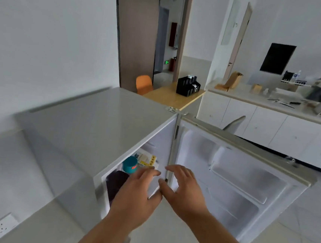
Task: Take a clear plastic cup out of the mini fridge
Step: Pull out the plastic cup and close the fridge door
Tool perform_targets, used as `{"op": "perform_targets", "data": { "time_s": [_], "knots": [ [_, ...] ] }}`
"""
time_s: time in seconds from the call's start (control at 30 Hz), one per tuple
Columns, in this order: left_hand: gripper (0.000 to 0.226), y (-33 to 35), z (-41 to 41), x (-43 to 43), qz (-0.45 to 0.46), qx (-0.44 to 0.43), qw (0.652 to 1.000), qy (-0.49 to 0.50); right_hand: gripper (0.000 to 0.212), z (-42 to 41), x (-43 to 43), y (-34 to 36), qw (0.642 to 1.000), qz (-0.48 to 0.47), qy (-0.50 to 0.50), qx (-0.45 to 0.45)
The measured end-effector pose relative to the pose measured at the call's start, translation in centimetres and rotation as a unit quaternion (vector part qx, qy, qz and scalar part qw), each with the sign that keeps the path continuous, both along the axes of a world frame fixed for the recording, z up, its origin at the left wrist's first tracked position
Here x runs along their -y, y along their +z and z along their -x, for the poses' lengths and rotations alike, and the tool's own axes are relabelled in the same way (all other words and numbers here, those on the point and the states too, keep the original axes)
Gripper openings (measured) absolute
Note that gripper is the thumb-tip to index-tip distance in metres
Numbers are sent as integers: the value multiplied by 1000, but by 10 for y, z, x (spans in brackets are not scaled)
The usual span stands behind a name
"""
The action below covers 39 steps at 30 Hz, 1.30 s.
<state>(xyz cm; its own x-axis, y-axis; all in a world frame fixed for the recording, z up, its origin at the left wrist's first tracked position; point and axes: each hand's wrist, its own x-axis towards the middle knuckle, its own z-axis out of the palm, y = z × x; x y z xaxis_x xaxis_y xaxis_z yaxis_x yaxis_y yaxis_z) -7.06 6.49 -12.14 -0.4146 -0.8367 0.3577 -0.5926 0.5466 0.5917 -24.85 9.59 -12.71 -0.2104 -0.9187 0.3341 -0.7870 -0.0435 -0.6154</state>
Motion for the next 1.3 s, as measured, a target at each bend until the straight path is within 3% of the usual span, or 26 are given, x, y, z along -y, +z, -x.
{"op": "perform_targets", "data": {
  "time_s": [0.2,0.43,0.57,0.7,0.87,1.03,1.3],
  "knots": [
    [48,74,6,24,131,42,991,2,58,38,7,75,993,45,1,-105],
    [49,113,-7,59,177,140,974,25,63,84,7,119,981,16,-54,-183],
    [51,112,-19,79,157,212,964,45,62,109,0,125,969,-30,-94,-228],
    [50,100,-28,90,104,203,972,50,54,137,-14,119,946,-105,-174,-253],
    [49,97,-26,92,107,203,971,59,57,162,-31,101,910,-176,-241,-289],
    [47,97,-26,94,100,196,973,62,57,160,-35,97,905,-170,-239,-308],
    [50,97,-27,93,94,194,974,62,35,139,-48,105,911,-138,-196,-335]
  ]
}}
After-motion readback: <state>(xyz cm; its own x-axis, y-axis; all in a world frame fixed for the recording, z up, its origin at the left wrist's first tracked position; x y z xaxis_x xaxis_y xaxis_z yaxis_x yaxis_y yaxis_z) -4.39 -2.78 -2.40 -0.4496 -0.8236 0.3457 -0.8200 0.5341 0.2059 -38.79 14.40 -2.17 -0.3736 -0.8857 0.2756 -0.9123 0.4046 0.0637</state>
